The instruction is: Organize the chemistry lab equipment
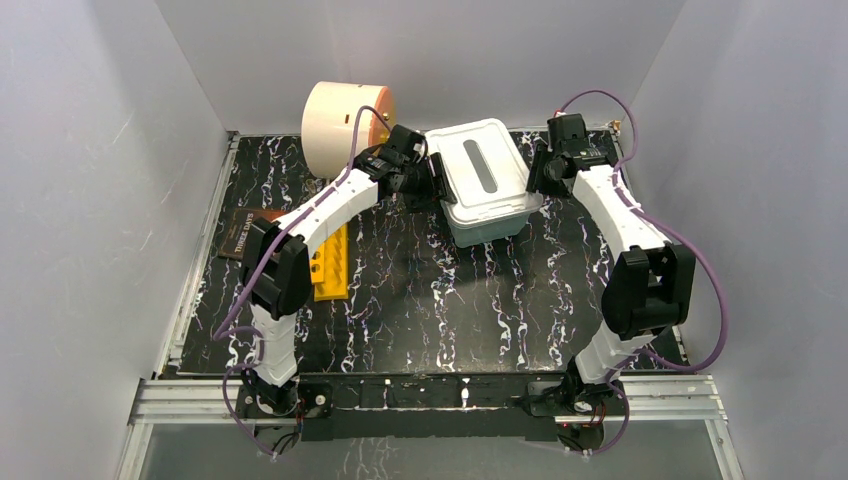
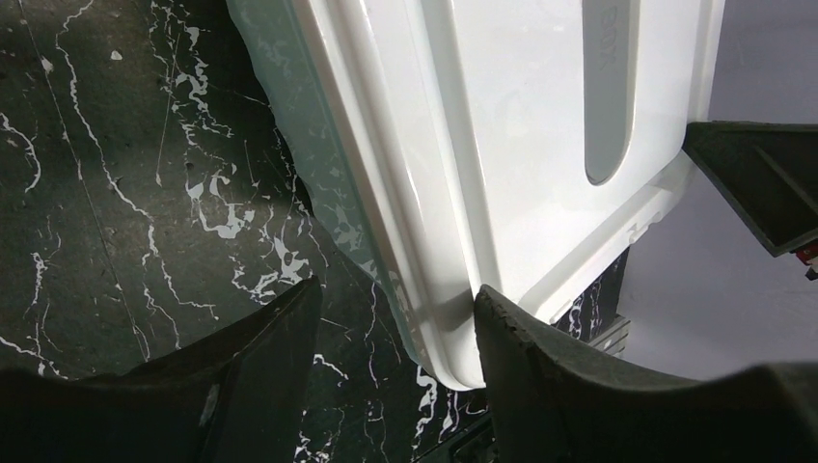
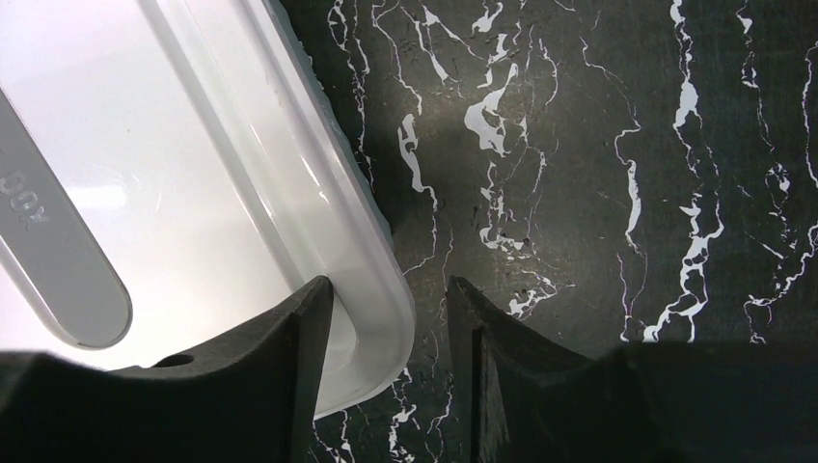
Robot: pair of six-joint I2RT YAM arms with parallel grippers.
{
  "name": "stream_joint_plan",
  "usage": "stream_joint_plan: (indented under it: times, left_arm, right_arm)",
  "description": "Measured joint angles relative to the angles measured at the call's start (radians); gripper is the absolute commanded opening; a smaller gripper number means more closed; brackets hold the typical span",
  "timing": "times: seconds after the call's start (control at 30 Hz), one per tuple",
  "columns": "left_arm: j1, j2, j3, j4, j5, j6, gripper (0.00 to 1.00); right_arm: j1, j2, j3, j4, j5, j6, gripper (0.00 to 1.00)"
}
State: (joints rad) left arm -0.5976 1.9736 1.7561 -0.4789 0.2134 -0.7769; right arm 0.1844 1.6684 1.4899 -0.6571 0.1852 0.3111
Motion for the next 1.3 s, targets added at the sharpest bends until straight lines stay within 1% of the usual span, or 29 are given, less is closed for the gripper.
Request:
stream_joint_plan:
  times: [0.13, 0.2, 0.5, 0.6, 0.63, 0.77, 0.87, 0.97, 1.03, 1.07, 1.1, 1.13, 1.17, 1.2, 1.27, 1.3]
  left_arm:
    - [0.000, 0.000, 0.000, -0.001, 0.003, 0.000, 0.44]
    - [0.000, 0.000, 0.000, -0.003, 0.000, 0.002, 0.42]
    - [0.000, 0.000, -0.001, -0.006, -0.037, -0.002, 0.41]
    - [0.000, 0.000, 0.008, -0.021, -0.045, -0.002, 0.42]
    - [0.000, 0.000, 0.014, -0.033, -0.051, 0.000, 0.45]
    - [0.000, 0.003, 0.061, -0.103, -0.087, 0.032, 0.62]
    - [0.005, 0.015, 0.138, -0.146, -0.099, 0.066, 0.68]
    - [0.013, 0.014, 0.209, -0.157, -0.098, 0.104, 0.75]
    - [0.014, 0.004, 0.229, -0.154, -0.099, 0.128, 0.81]
    - [0.016, -0.010, 0.229, -0.155, -0.101, 0.140, 0.84]
    - [0.017, -0.026, 0.225, -0.158, -0.103, 0.153, 0.89]
    - [0.018, -0.053, 0.205, -0.150, -0.110, 0.166, 0.97]
    - [0.019, -0.087, 0.179, -0.150, -0.116, 0.177, 0.98]
    - [0.020, -0.121, 0.150, -0.148, -0.123, 0.186, 0.98]
    - [0.020, -0.219, 0.062, -0.151, -0.143, 0.202, 0.98]
    - [0.020, -0.262, 0.028, -0.155, -0.156, 0.208, 0.98]
  right_arm:
    - [0.000, -0.002, -0.014, 0.007, -0.011, 0.000, 0.49]
    - [0.000, -0.003, -0.016, 0.009, -0.024, -0.001, 0.48]
    - [-0.006, -0.005, -0.026, 0.024, -0.061, -0.008, 0.47]
    - [-0.006, -0.005, -0.026, 0.024, -0.061, -0.008, 0.48]
    - [-0.006, -0.005, -0.025, 0.024, -0.061, -0.008, 0.50]
    - [-0.006, 0.005, 0.002, -0.005, -0.061, -0.008, 0.58]
    - [-0.006, 0.013, 0.045, -0.045, -0.060, -0.006, 0.65]
    - [-0.006, 0.011, 0.096, -0.074, -0.060, -0.003, 0.71]
    - [-0.006, 0.000, 0.127, -0.086, -0.060, -0.001, 0.73]
    - [-0.006, -0.009, 0.135, -0.093, -0.060, -0.001, 0.75]
    - [-0.006, -0.027, 0.140, -0.101, -0.060, 0.000, 0.77]
    - [-0.006, -0.045, 0.140, -0.108, -0.060, 0.000, 0.78]
    - [-0.006, -0.069, 0.139, -0.118, -0.061, 0.000, 0.81]
    - [-0.006, -0.097, 0.137, -0.127, -0.061, 0.000, 0.86]
    - [-0.006, -0.156, 0.123, -0.134, -0.060, 0.000, 0.91]
    - [-0.006, -0.199, 0.100, -0.127, -0.060, -0.001, 0.95]
